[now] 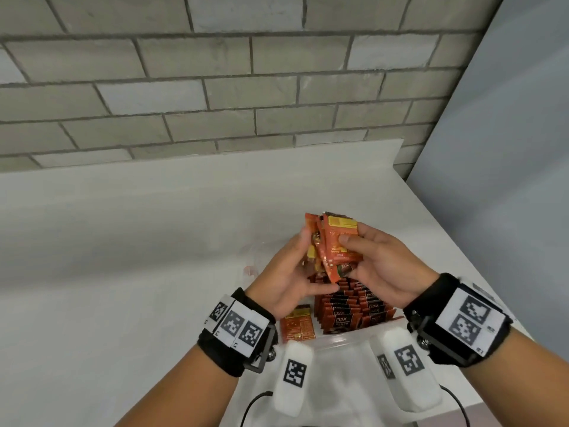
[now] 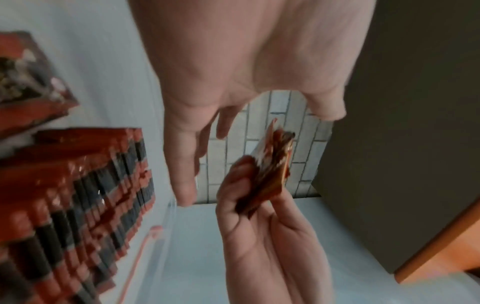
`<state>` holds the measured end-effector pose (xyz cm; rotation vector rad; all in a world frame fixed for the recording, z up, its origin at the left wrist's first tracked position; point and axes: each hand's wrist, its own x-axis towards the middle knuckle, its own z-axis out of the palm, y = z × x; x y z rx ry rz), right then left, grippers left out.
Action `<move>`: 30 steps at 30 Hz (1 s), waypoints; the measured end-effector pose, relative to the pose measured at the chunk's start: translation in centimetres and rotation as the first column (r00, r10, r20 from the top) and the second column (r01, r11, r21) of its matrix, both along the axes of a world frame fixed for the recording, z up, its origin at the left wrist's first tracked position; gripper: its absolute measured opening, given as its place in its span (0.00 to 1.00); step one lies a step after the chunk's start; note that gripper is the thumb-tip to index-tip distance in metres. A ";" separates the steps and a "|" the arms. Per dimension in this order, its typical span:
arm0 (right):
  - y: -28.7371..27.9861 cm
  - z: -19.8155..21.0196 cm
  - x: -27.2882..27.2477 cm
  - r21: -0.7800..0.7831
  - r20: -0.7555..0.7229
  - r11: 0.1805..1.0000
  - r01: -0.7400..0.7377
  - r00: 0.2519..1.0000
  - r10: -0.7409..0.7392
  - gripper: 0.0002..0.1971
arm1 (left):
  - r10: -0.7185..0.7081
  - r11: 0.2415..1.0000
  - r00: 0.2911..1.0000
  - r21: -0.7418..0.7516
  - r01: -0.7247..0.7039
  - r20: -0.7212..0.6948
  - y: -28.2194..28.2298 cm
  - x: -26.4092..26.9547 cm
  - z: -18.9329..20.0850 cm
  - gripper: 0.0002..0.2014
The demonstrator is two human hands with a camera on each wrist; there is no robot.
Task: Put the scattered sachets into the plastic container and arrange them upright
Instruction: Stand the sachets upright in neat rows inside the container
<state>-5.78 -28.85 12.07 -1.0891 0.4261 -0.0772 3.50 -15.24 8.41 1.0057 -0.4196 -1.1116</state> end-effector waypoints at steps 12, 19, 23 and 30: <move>0.9 2.1 -0.2 -0.942 -0.238 0.179 -0.285 0.940 0.243 0.60 | 0.040 0.989 0.947 -0.122 -0.082 -0.317 -0.9 -0.7 0.3 0.11; 0.8 1.4 -0.1 -0.957 -0.225 0.115 -0.266 0.932 0.284 0.54 | -0.031 0.986 0.940 -0.163 -0.026 -0.339 -1.0 -1.0 0.1 0.13; 1.1 1.2 -0.2 -0.945 -0.228 0.155 -0.289 0.918 0.323 0.55 | -0.049 0.983 0.958 -0.183 -0.003 -0.282 -1.0 -1.1 0.0 0.10; 1.3 1.0 -0.1 -0.951 -0.215 0.155 -0.268 0.933 0.289 0.50 | -0.044 0.979 0.975 -0.202 -0.001 -0.217 -1.0 -1.2 -0.2 0.21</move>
